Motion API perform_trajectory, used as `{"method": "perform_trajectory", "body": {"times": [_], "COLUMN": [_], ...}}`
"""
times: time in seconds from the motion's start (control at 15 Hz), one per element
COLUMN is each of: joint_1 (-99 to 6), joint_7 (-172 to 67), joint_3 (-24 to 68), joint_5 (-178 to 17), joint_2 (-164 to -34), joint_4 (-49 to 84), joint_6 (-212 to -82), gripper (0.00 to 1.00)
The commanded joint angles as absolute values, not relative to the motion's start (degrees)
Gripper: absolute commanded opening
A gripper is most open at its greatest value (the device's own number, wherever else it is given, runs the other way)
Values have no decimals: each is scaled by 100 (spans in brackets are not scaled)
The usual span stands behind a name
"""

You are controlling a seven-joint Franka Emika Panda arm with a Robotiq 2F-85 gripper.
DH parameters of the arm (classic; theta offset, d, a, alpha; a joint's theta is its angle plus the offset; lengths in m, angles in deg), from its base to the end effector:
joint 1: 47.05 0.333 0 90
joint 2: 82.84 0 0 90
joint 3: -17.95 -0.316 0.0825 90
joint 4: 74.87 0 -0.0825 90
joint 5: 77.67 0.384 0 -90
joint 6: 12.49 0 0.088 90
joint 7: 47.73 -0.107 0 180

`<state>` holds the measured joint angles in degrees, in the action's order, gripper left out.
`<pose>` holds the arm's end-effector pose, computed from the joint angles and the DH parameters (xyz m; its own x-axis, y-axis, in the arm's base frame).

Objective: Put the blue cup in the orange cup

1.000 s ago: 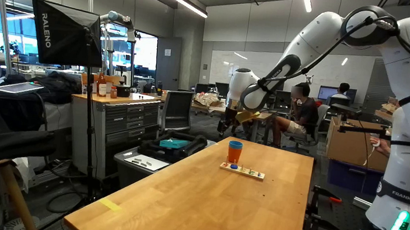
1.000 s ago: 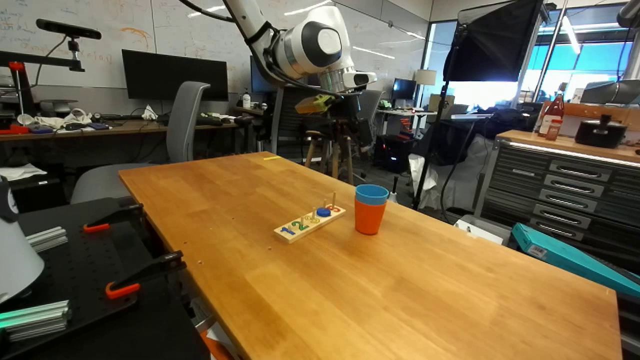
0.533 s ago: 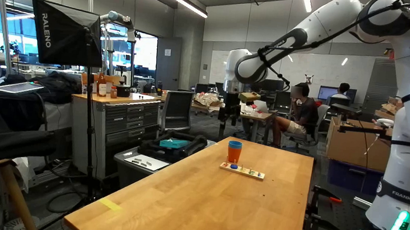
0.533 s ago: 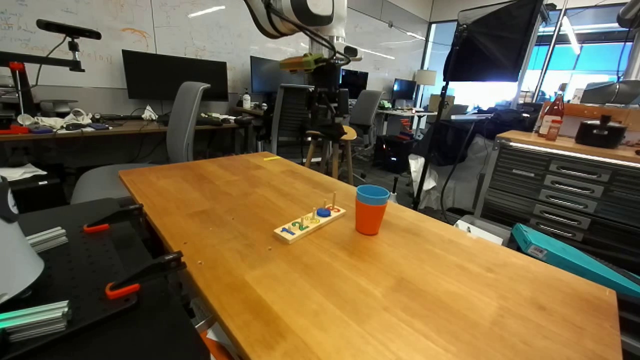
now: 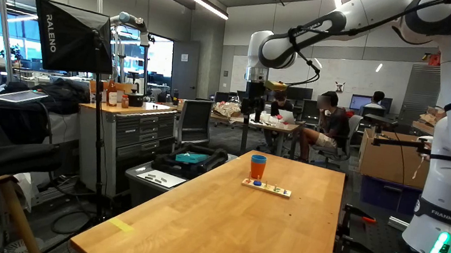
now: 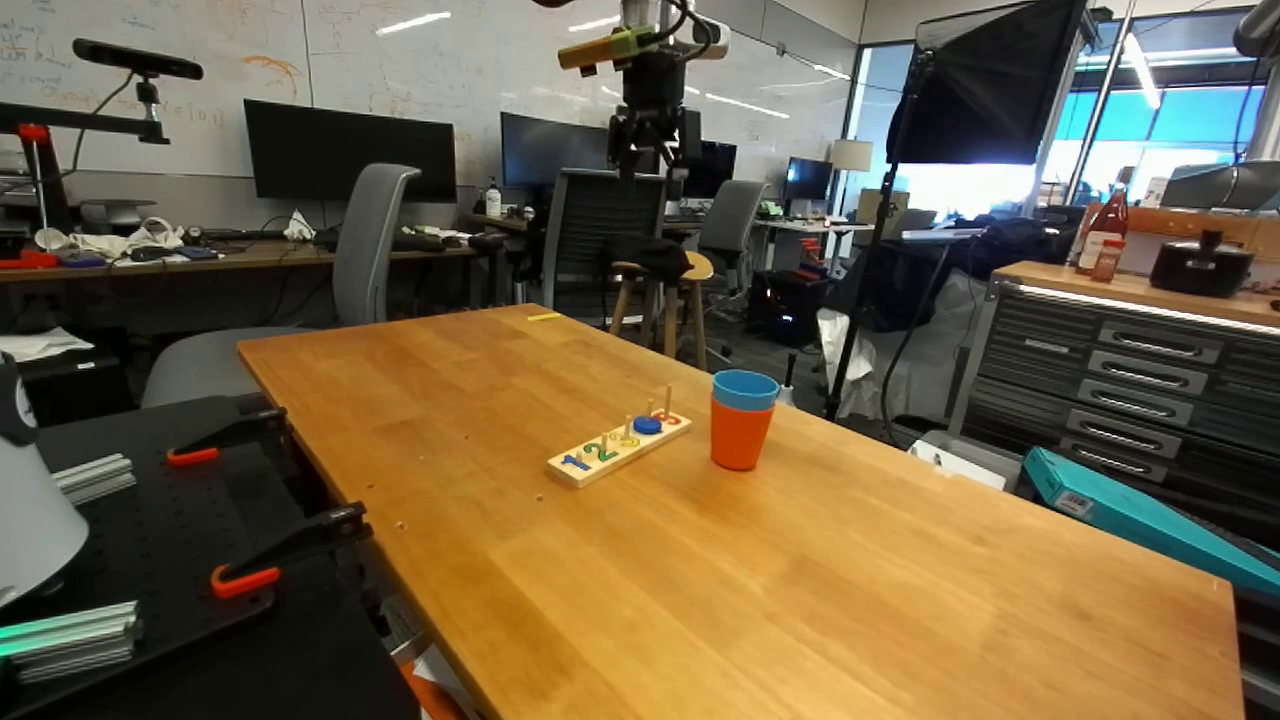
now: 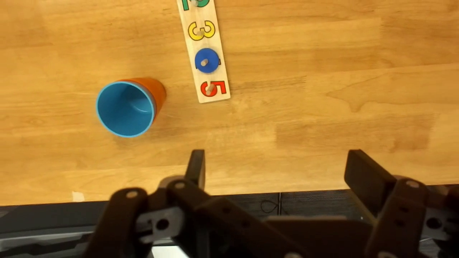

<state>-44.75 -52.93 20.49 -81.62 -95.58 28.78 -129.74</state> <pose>0.6204 -0.0048 0.4209 0.9979 -0.0619 0.0204 -0.0632 -0.9956 0.0699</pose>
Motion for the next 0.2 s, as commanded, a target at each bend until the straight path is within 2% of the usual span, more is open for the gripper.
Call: {"method": "perform_trajectory", "body": {"times": [0.0, 0.13], "joint_1": [-4537, -4537], "joint_7": [-5290, -5280], "joint_3": [1983, 1982], "joint_5": [-8176, -8177], "joint_2": [-9558, -9558], "joint_4": [2856, 2856], "joint_6": [-12942, -12931], "gripper": [100, 100]}}
